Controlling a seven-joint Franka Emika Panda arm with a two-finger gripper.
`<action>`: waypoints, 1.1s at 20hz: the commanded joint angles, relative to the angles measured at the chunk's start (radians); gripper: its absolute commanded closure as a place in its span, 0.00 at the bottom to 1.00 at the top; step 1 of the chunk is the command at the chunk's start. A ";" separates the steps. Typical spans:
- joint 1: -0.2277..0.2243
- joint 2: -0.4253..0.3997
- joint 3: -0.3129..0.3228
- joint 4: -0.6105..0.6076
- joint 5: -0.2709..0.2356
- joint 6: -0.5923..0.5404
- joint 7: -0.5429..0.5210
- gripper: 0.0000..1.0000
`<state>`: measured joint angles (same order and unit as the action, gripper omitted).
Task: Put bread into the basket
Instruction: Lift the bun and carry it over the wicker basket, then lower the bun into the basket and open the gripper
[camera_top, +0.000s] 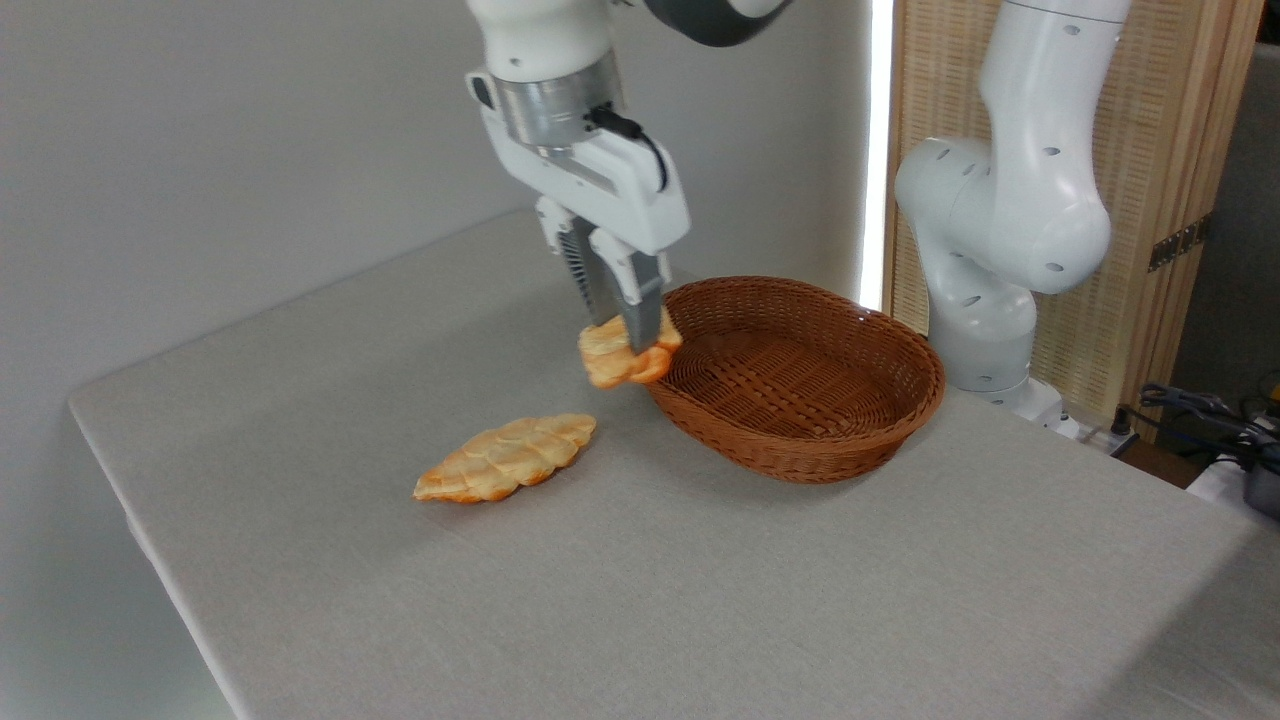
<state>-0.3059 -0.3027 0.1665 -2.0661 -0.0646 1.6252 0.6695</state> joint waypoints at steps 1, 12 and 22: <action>0.002 -0.085 0.008 -0.117 0.008 -0.031 -0.018 0.50; 0.005 -0.075 0.010 -0.239 0.008 -0.091 0.019 0.05; -0.009 -0.021 0.007 -0.239 0.008 -0.096 0.047 0.00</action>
<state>-0.3047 -0.3326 0.1666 -2.3144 -0.0645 1.5448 0.7013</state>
